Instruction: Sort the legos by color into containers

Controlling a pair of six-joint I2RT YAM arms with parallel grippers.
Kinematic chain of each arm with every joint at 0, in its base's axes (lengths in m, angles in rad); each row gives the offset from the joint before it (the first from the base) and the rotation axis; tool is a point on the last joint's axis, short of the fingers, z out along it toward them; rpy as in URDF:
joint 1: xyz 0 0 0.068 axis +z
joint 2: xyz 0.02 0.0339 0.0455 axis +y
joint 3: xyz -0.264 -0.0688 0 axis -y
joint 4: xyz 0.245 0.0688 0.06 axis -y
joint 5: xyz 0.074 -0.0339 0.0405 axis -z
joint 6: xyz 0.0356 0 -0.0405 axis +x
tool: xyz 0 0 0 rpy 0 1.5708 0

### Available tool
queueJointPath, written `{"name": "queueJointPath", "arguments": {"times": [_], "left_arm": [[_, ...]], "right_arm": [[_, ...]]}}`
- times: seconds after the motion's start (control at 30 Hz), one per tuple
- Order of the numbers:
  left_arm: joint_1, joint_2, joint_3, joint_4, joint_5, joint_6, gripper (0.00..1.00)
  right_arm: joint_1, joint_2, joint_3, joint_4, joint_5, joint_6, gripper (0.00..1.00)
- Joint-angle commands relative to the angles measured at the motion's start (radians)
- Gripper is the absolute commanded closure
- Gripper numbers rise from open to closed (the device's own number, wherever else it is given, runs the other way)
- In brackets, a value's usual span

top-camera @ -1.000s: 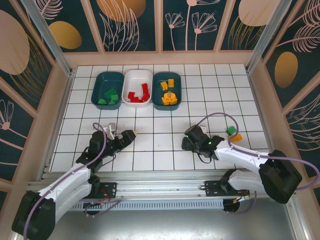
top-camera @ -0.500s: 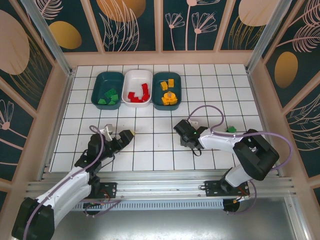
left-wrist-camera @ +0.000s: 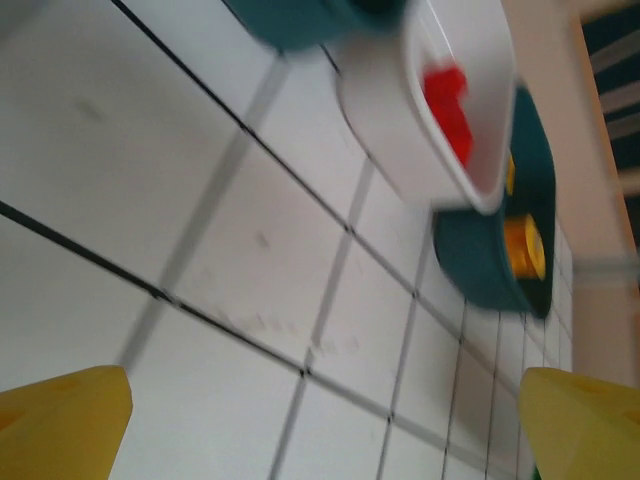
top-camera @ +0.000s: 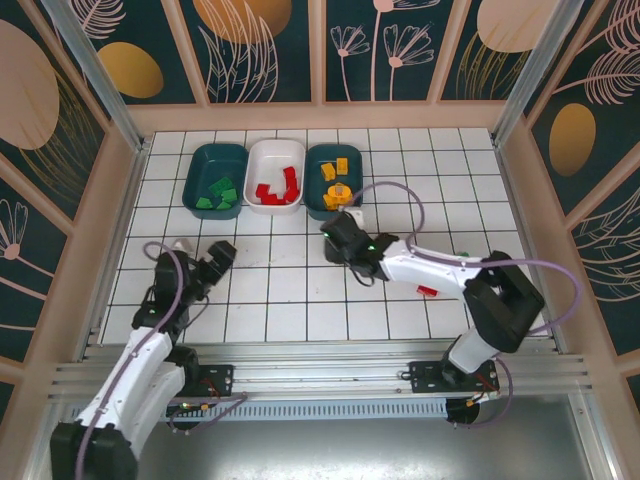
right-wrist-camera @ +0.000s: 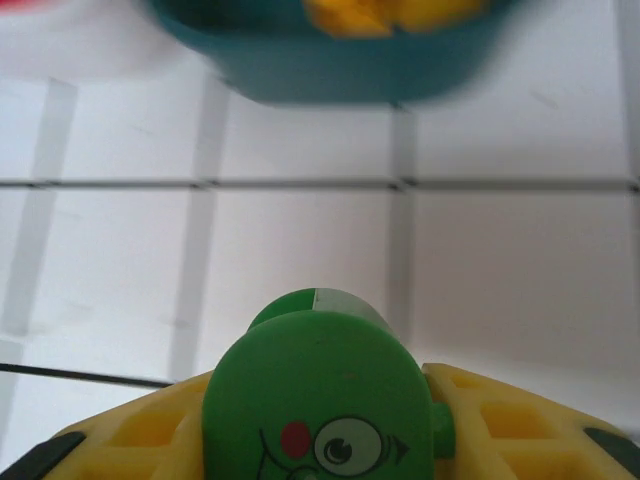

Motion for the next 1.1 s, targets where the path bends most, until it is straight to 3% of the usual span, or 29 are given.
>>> {"name": "queueJointPath", "arguments": {"times": [0.0,0.1,0.23,0.5,0.77,0.83,0.93,1.07], "left_arm": [[0.138,0.009,0.090,-0.105,0.090,0.080,0.02],[0.186,0.088,0.110,-0.095,0.115,0.084,0.02],[0.216,0.235,0.049,0.032,0.283,0.040,0.08],[0.222,0.059,0.162,-0.184,0.112,0.167,0.01],[0.221,0.064,0.092,-0.116,0.216,0.153,0.01],[0.221,0.067,0.071,-0.095,0.236,0.148,0.02],[0.221,0.073,0.053,-0.079,0.264,0.147,0.01],[0.221,0.070,0.064,-0.082,0.307,0.166,0.01]], "right_arm": [[0.058,0.145,0.169,0.146,-0.038,-0.075,0.72],[0.080,0.290,0.348,0.213,-0.084,-0.128,0.72],[0.065,0.466,0.560,0.263,-0.205,-0.168,0.73],[0.041,0.759,0.943,0.245,-0.299,-0.226,0.73],[0.020,0.926,1.210,0.180,-0.378,-0.201,0.71],[0.008,0.971,1.275,0.156,-0.391,-0.185,0.67],[-0.016,1.037,1.401,0.089,-0.418,-0.178,0.44],[-0.023,0.995,1.422,0.061,-0.397,-0.210,0.36]]}}
